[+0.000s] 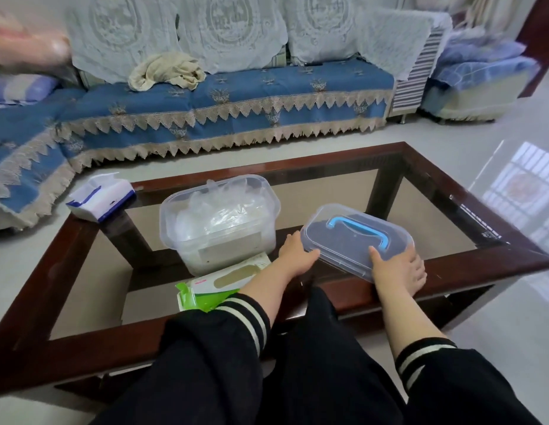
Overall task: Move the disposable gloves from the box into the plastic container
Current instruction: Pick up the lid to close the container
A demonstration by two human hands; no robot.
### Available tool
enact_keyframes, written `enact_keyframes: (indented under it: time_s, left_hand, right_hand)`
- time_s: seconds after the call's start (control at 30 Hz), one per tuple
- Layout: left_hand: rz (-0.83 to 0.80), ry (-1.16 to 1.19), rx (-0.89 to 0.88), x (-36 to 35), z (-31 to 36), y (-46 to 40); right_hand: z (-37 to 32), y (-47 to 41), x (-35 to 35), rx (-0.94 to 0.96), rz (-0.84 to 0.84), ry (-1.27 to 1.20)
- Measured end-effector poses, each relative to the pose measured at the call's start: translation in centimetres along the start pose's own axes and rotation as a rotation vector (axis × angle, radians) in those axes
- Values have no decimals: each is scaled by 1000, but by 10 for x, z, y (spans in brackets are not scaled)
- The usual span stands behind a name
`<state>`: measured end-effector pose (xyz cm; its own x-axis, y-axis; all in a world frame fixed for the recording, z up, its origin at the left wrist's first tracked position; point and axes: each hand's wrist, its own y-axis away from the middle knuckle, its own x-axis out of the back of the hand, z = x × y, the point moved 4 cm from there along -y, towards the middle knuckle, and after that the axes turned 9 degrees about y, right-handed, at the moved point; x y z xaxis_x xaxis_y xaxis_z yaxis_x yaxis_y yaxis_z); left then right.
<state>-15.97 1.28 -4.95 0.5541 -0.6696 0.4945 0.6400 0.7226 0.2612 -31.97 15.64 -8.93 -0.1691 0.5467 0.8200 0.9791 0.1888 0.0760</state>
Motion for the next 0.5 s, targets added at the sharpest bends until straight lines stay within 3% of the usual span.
enact_keyframes:
  time_s: [0.1,0.3,0.43,0.5]
  left_hand:
    - [50,-3,131,-6,-17,-15]
    - [94,582,186,-11,-11,-23]
    - [172,694,137,0,10,-20]
    - [165,680,67,10,30,-14]
  right_hand:
    - [0,1,-1,3,11,-34]
    - [4,3,2,0,60,-156]
    - [6,3,5,4,99,-309]
    - [2,7,5,14,37,-544]
